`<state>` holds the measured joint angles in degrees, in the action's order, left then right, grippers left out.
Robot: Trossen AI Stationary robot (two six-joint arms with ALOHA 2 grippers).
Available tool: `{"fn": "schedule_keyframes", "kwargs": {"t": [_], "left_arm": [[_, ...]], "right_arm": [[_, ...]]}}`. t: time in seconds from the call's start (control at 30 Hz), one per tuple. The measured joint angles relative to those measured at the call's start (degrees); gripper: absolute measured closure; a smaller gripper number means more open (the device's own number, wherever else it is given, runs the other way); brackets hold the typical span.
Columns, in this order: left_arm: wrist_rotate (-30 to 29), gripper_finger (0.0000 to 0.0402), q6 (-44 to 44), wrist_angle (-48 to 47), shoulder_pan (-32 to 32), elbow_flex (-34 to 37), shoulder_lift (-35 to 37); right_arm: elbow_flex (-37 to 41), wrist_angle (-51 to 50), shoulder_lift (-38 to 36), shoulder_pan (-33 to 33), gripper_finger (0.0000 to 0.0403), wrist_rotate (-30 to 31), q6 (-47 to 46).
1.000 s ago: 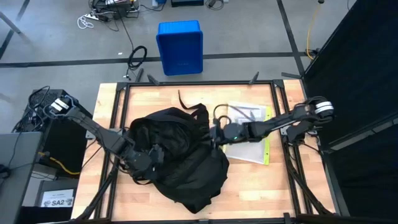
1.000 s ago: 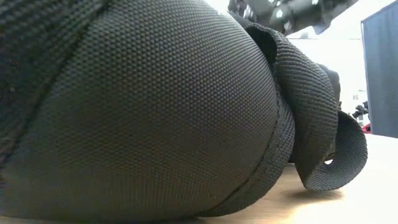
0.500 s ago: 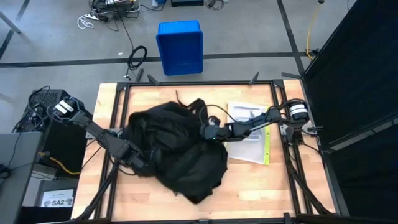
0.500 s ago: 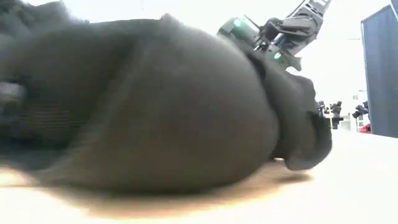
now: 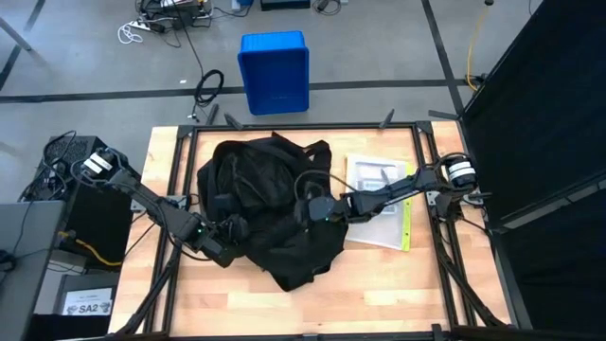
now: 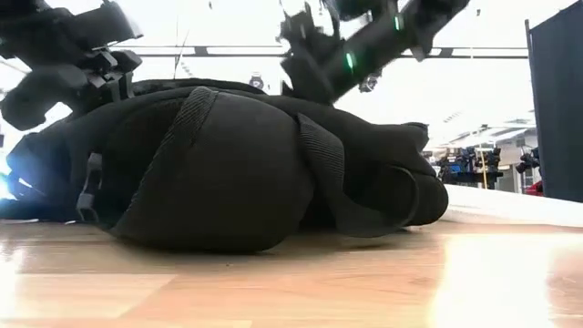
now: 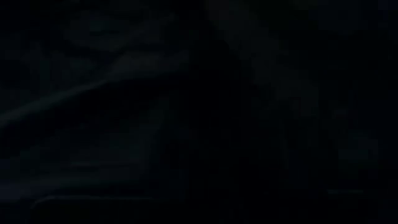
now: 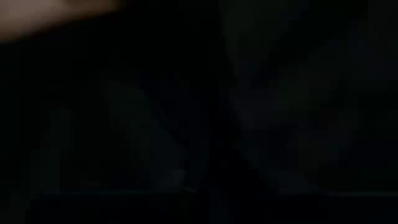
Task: Unpack backpack
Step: Remove the black USB cable from the backpack
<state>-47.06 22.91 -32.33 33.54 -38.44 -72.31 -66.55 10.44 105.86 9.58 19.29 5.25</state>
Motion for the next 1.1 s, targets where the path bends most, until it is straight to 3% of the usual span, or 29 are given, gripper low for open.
{"fn": "schedule_keyframes", "kwargs": {"t": [0.17, 0.33, 0.6, 0.87, 1.1], "left_arm": [[3.01, 0.0352, -1.05, 4.57, 0.5, 0.0, 0.0], [3.95, 0.0352, -1.71, 3.09, 1.12, 0.0, -0.02], [5.1, 0.0352, 4.04, -5.31, 1.43, 0.0, 0.04], [7.81, 0.0352, 7.63, -7.72, 2.44, 0.09, 0.04], [7.86, 0.0352, 7.59, -7.34, 2.69, 0.09, 0.04]], "right_arm": [[-9.74, -3.51, 0.0, 3.06, 0.0329, 1.56, 6.23], [-18.88, -12.54, 4.53, 3.14, 0.0302, 3.85, 8.84], [-32.37, -29.31, 17.82, -0.53, 0.0267, -5.31, 6.95], [-35.27, -31.66, 23.6, -2.68, 0.0264, -13.79, 6.37], [-35.39, -32.81, 26.79, -4.06, 0.026, -12.47, 3.02]]}}
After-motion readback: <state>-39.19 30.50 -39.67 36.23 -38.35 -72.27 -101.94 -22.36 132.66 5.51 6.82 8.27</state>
